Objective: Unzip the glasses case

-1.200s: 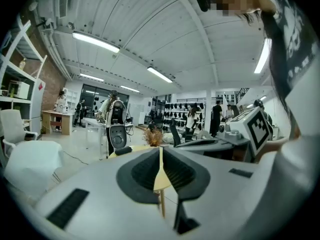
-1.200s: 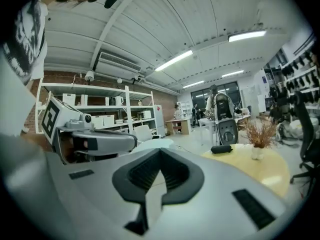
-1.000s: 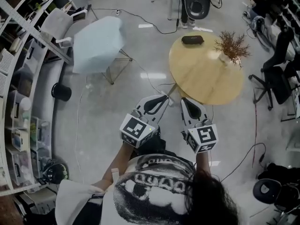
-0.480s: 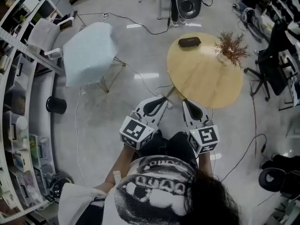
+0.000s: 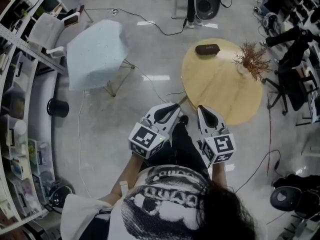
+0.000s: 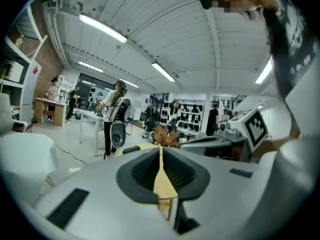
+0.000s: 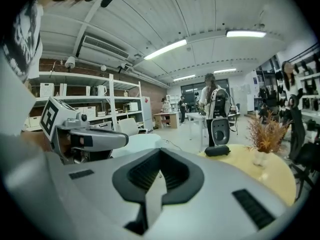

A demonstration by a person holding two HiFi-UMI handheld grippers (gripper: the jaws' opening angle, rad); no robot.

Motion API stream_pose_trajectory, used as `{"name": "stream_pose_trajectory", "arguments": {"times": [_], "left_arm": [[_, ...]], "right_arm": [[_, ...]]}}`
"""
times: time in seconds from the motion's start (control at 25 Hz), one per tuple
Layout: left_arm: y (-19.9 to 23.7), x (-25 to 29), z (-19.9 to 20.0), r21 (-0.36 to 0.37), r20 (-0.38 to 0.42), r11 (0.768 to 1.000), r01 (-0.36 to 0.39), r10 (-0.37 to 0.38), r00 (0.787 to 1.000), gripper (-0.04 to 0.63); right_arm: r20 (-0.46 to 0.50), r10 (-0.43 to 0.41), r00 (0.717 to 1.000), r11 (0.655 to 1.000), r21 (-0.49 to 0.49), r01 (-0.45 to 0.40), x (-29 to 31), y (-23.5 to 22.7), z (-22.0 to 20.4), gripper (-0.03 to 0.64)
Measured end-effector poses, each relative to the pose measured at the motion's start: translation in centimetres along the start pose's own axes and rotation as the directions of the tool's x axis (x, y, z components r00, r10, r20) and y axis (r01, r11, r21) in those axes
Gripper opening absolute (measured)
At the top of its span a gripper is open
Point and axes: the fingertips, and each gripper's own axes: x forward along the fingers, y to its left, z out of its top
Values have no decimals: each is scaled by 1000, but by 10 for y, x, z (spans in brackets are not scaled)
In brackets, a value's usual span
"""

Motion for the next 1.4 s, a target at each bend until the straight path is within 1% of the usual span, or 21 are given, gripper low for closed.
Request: {"name": "stream_pose_trajectory", "arguments": {"times": [0.08, 0.2, 0.36, 0.44, 0.56, 0.68, 0.88, 1.12, 1.24, 1.36, 1.4], "left_arm": [[11, 6, 4, -9, -2, 1000, -9, 9, 1000, 26], [27, 21, 7, -24, -23, 1000, 2, -3, 1000, 26], [59, 53, 15, 6, -26, 1000, -13, 14, 1000, 26], [70, 74, 24, 8, -31, 1000, -8, 8, 1000, 26], [78, 109, 32, 23, -38, 1000, 6, -5, 999, 28], [79, 138, 30, 47, -58, 998, 31, -28, 998, 26], [79, 173, 33, 84, -92, 995, 62, -54, 994, 28], [90, 200, 31, 123, -131, 990, 68, -52, 990, 28], [97, 205, 26, 131, -150, 989, 68, -49, 988, 28], [105, 211, 22, 131, -169, 988, 78, -55, 984, 27], [108, 212, 21, 131, -175, 988, 84, -61, 983, 28]], "right_arm": [[-1, 7, 1000, 1000, 2, -7, 13, -8, 3, -2], [-7, 9, 1000, 1000, 3, -9, 38, -27, 7, -2], [3, 0, 1000, 1000, 8, 0, 71, -60, 18, -2], [3, -3, 1000, 1000, 10, 3, 82, -79, 23, -2], [-9, -17, 1000, 1000, 11, 17, 94, -113, 26, -2], [-29, -21, 999, 1000, -2, 21, 103, -141, 23, -2], [-78, -17, 997, 998, -69, 11, 123, -177, 10, -2], [-132, 16, 991, 988, -151, -36, 156, -214, 1, -2], [-175, 21, 984, 971, -231, -62, 176, -229, -5, -2], [-234, 21, 972, 945, -313, -96, 197, -244, -14, -2], [-256, 23, 966, 937, -331, -110, 203, -248, -17, 16]]}}
